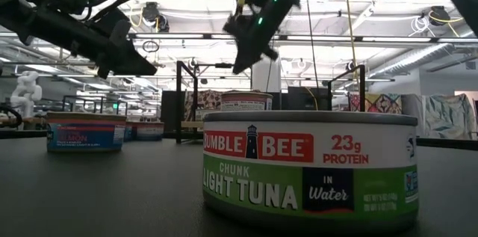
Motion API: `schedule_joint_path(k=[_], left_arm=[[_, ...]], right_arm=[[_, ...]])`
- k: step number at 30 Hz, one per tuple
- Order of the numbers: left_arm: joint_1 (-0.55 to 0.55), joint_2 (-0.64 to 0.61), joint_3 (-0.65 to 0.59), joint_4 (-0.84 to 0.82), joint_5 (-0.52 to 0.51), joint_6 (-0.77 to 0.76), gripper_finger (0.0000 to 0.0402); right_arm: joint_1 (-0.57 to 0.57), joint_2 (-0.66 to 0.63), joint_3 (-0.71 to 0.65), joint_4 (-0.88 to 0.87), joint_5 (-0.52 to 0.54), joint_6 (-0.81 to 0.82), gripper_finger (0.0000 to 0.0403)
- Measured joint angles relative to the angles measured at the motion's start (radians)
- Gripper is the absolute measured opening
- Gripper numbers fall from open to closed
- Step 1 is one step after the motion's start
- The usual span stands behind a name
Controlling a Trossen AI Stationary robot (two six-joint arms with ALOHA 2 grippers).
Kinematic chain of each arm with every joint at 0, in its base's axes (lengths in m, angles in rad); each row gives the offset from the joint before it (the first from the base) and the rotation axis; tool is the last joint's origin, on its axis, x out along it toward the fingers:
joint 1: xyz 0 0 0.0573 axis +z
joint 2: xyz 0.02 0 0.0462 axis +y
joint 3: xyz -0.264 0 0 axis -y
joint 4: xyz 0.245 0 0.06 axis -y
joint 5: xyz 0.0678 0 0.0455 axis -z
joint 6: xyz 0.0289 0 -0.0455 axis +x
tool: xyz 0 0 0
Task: Stack canned seafood by type on shelf
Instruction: Put the center blue tuna can on the shelf
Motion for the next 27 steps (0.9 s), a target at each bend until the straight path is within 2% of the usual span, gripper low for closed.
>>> schedule_joint_path(k=[5, 10, 14, 20, 27], left_arm=[[-0.002, 0.000, 0.000, 0.030, 0.127, 0.021, 0.0066], [-0.007, 0.003, 0.000, 0.095, 0.254, 0.019, 0.0066], [-0.041, 0.011, 0.000, 0.128, 0.296, 0.017, 0.0066], [-0.110, 0.062, 0.000, 0.238, 0.299, -0.034, 0.0066], [-0.206, 0.237, 0.013, 0.422, 0.300, -0.018, 0.0066]], right_arm=[[0.140, -0.061, -0.002, -0.223, 0.003, 0.088, 0.0000], [0.307, -0.104, -0.049, -0.269, 0.033, 0.147, 0.0000], [0.408, -0.169, -0.173, -0.160, 0.156, 0.260, 0.0000], [0.479, -0.291, -0.448, 0.065, 0.162, 0.423, 0.0000], [0.513, -0.459, -0.741, 0.320, 0.199, 0.501, 0.0000]])
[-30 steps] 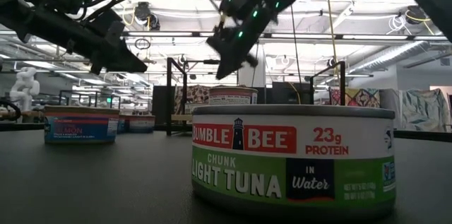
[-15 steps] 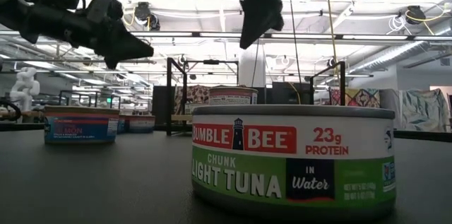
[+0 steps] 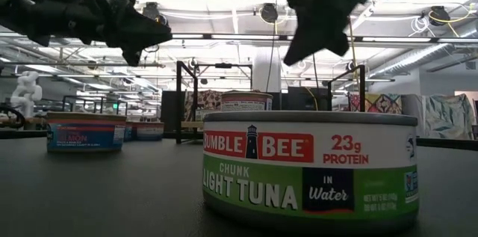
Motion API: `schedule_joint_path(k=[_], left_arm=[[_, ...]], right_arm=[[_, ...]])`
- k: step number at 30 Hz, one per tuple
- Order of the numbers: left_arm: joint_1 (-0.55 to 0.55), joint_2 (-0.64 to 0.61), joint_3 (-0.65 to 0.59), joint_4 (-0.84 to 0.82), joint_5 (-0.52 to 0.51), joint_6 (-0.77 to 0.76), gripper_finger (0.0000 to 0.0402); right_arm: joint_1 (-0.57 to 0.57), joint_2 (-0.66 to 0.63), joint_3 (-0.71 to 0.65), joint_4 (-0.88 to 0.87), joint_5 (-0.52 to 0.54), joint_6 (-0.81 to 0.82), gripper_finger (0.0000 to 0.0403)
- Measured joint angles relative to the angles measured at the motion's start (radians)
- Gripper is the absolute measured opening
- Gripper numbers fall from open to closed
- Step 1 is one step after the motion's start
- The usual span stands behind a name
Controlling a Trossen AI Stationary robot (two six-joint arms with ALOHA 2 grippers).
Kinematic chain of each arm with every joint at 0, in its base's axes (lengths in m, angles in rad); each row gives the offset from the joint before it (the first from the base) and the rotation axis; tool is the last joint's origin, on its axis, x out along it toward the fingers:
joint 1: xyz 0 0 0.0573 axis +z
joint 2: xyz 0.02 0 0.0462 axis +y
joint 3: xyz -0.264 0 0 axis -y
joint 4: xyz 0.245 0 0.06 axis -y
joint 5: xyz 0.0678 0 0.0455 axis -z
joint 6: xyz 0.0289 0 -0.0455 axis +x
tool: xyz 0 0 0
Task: Stack canned seafood by type on shelf
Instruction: Put the center blue tuna can on the shelf
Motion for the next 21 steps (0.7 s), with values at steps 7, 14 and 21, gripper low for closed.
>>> schedule_joint_path(k=[7, 14, 21], left_arm=[[-0.124, 0.248, 0.177, -0.032, -0.024, 0.176, 0.0066], [-0.220, 0.496, 0.516, -0.481, -0.170, 0.547, 0.0066], [-0.283, 0.688, 0.795, -0.779, -0.365, 0.694, 0.0066]], right_arm=[[0.006, -0.144, -0.235, 0.269, 0.020, -0.123, 0.0000], [-0.021, -0.233, -0.303, 0.325, 0.027, -0.246, 0.0000], [-0.012, -0.240, -0.303, 0.332, 0.012, -0.306, 0.0000]])
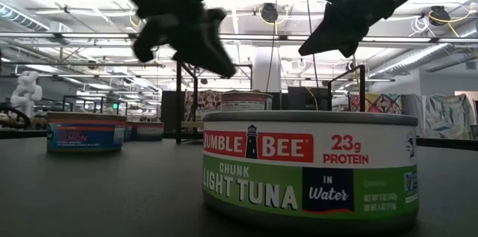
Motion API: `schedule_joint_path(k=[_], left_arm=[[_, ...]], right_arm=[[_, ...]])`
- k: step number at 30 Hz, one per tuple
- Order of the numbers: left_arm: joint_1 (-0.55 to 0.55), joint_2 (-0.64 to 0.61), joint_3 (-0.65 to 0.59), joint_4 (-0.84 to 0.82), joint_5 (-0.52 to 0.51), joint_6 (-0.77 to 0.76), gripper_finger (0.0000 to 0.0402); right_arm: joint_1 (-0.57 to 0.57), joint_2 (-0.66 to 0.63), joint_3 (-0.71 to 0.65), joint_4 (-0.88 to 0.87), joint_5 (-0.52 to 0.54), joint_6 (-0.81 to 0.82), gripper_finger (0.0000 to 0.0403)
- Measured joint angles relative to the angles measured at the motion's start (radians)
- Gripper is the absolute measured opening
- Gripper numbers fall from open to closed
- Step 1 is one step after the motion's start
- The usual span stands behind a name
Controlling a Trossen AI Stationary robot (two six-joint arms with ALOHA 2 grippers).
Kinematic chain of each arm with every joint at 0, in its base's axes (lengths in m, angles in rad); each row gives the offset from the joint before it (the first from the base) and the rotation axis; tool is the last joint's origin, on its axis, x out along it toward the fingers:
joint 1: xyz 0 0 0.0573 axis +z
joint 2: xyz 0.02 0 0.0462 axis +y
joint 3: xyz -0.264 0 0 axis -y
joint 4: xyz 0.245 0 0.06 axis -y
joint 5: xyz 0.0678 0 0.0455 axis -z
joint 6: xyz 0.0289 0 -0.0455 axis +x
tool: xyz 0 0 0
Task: Stack canned seafood by type on shelf
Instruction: Put the center blue tuna can on the shelf
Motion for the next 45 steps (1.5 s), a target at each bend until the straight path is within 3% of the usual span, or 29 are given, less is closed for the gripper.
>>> schedule_joint_path(k=[6, 17, 28, 33, 45], left_arm=[[-0.027, 0.041, 0.077, -0.084, -0.089, 0.059, 0.0078], [0.011, 0.072, 0.078, -0.136, -0.092, 0.050, 0.0197], [0.048, 0.130, 0.078, -0.132, -0.108, 0.052, 0.0207], [0.047, 0.129, 0.078, -0.131, -0.141, 0.058, 0.0179], [0.046, 0.126, 0.079, -0.123, -0.159, 0.057, 0.0033]], right_arm=[[0.019, 0.000, 0.000, -0.032, -0.002, -0.003, 0.0000], [0.027, 0.000, 0.000, -0.032, -0.001, 0.009, 0.0000], [0.027, 0.001, 0.000, -0.031, -0.001, 0.019, 0.0000], [0.027, 0.001, 0.000, -0.031, -0.001, 0.017, 0.0000], [0.027, 0.001, 0.001, -0.032, -0.001, 0.017, 0.0000]])
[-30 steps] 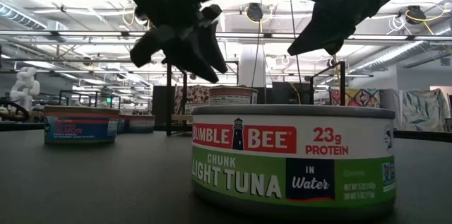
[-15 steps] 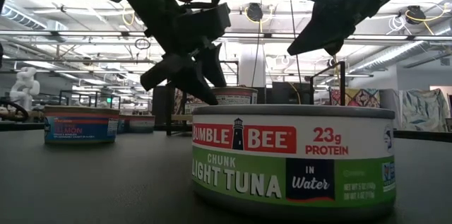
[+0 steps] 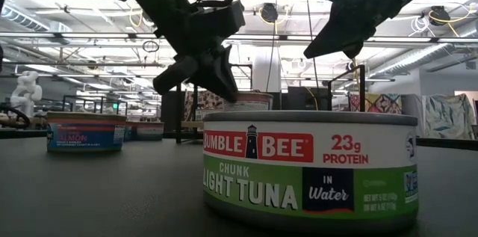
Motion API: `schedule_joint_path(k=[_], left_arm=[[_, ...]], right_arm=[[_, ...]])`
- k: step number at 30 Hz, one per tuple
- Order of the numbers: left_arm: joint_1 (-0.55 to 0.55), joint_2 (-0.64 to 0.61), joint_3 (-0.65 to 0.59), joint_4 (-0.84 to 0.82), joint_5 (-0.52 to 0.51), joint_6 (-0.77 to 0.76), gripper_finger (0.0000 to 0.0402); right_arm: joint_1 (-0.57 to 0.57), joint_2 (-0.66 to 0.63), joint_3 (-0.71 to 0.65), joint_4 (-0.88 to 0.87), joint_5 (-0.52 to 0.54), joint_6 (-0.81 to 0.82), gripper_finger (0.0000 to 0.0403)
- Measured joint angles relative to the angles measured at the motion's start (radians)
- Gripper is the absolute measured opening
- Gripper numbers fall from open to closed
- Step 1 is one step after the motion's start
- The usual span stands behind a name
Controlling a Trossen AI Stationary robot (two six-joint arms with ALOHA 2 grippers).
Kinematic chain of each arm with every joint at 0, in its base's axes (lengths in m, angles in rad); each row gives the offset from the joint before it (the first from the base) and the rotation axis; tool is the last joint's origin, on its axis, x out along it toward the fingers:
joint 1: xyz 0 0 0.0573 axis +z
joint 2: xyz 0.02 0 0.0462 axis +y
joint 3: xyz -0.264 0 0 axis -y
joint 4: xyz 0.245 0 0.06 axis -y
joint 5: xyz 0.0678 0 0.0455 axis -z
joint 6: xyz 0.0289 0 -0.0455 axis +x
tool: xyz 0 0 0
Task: Stack canned seafood by type on shelf
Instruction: Put the center blue tuna can on the shelf
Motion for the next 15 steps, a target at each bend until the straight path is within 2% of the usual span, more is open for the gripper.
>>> schedule_joint_path(k=[4, 15], left_arm=[[-0.007, 0.000, 0.000, -0.007, -0.041, -0.001, 0.0006], [-0.021, 0.004, 0.032, -0.020, -0.088, 0.044, 0.0004]], right_arm=[[0.000, 0.000, 0.000, 0.000, 0.000, 0.000, 0.0000], [0.000, 0.000, 0.000, -0.001, 0.000, 0.000, 0.0000]])
